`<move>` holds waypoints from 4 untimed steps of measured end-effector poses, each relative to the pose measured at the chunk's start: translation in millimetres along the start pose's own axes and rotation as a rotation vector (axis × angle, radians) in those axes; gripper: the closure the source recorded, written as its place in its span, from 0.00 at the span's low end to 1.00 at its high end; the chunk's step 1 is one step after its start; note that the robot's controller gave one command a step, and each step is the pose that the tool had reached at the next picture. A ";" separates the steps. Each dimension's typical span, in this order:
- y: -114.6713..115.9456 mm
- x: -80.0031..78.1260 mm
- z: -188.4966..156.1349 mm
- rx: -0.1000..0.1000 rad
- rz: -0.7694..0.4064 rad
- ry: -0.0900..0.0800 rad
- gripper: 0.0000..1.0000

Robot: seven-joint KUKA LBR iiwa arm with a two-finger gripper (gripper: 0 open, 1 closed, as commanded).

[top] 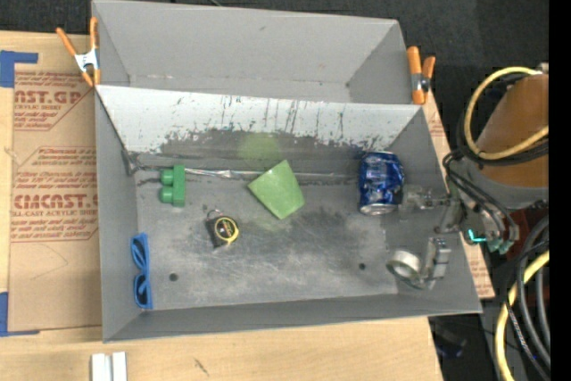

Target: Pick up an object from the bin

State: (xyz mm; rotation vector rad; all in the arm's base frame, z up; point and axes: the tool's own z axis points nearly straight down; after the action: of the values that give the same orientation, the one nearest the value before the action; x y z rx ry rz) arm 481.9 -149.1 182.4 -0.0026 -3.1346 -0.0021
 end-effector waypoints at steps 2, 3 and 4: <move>109.0 -77.2 81.7 -0.001 -0.117 -0.008 0.00; 161.0 -110.2 75.4 0.001 -0.319 -0.011 0.00; 192.7 -101.2 113.3 -0.001 -0.116 -0.006 0.00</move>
Offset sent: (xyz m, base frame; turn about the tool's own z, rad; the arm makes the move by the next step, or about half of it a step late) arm 0.1100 0.0075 -0.1124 0.1742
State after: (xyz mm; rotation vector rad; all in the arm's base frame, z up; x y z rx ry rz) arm 582.6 43.6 68.6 0.1791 -3.1354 -0.0040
